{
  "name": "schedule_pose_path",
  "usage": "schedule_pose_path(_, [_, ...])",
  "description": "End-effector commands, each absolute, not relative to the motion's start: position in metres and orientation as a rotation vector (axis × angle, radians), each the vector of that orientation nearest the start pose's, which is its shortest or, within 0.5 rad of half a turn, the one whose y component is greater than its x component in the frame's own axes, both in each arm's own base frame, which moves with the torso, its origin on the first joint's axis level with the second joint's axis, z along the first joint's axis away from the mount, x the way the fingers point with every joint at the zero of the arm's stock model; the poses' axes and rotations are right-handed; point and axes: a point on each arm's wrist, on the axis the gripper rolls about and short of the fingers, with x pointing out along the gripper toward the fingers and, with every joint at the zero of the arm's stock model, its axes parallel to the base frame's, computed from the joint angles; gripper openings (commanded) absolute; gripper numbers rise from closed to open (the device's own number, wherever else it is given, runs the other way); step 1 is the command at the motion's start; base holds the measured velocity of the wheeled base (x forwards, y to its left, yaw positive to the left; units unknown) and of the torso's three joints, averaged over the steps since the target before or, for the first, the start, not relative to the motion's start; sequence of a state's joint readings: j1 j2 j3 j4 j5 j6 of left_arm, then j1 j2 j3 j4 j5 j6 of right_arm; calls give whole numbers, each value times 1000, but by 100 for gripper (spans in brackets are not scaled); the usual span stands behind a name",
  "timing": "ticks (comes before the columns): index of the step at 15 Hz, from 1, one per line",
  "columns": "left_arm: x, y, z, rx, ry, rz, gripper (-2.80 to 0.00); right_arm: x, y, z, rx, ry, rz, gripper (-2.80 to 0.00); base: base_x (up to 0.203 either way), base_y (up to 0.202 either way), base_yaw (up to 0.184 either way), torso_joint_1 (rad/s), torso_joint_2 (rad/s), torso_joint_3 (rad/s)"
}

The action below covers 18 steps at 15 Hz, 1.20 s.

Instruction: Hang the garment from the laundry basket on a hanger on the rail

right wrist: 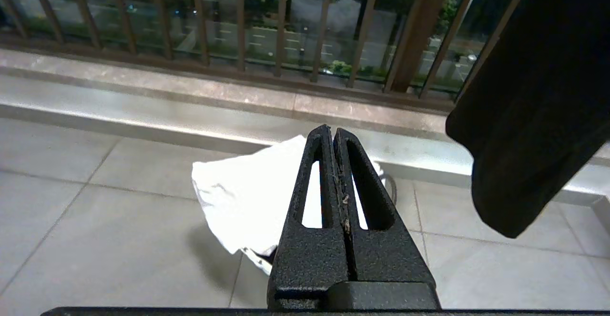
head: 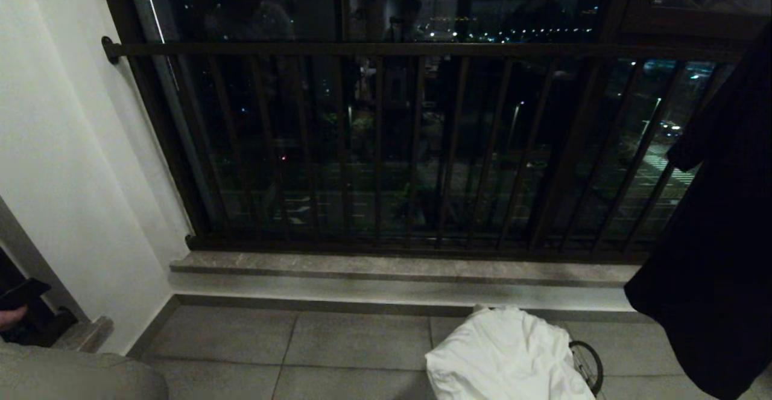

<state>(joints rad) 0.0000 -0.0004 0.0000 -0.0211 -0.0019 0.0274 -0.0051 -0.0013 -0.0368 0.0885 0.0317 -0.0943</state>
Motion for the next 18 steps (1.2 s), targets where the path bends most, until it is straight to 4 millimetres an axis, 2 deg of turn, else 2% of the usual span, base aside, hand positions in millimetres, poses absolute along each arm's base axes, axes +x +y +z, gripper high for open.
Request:
schedule_pose_path(1, [-22,0,76,28,-14,-1,-280,-26,1,77,-94,51,30,-280,0,0,0,-174,491,325])
schedule_pose_path(9, [-22,0,76,28,-14,-1,-280,-26,1,77,-94,51,30,-280,0,0,0,-134,477,340])
schedule_pose_path(16, [-22,0,76,26,-14,-1,-280,-26,1,77,-94,51,30,-280,0,0,0,-52,450,387])
schedule_pose_path(18, [-22,0,76,26,-14,-1,-280,-26,1,77,-94,51,29,-280,0,0,0,1,87,71])
